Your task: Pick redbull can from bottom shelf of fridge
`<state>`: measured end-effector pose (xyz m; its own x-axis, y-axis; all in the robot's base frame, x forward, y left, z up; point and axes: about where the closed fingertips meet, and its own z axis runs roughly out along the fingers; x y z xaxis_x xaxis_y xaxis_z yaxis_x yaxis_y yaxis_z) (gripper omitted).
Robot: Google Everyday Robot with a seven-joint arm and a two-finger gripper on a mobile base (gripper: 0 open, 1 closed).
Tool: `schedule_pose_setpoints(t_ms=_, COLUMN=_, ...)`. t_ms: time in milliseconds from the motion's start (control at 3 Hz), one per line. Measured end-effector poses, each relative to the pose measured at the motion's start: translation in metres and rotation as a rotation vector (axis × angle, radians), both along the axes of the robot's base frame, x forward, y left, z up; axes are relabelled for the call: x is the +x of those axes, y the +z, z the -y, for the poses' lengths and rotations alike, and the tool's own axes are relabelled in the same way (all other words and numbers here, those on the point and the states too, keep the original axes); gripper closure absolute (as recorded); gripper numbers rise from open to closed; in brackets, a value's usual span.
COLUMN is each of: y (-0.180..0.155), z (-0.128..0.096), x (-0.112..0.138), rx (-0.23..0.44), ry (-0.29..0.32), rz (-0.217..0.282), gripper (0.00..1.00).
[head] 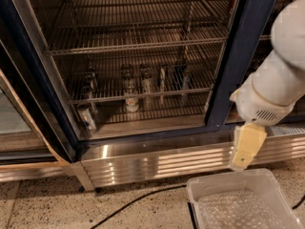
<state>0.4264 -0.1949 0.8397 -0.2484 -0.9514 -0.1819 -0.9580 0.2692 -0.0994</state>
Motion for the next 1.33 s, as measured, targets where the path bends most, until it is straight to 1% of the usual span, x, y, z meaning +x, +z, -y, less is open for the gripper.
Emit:
schedule_pose_setpoints(t_ms=333, y=-0.06, z=-0.015, x=-0.007, rx=0.006, ry=0.048, rz=-0.033, gripper=0.0)
schedule_pose_setpoints(t_ms=667, y=-0.114, z=-0.026, x=-0.013, rx=0.027, ry=0.102, rz=-0.035, gripper=0.0)
schedule_pose_setpoints(t_ms=1000, y=-0.158, z=-0.029, x=-0.012, rx=0.019, ry=0.141, rz=-0.044, gripper=0.0)
schedule_pose_setpoints(t_ms=1333, y=-0.158, z=-0.029, x=-0.012, rx=0.019, ry=0.141, rz=-0.044, gripper=0.0)
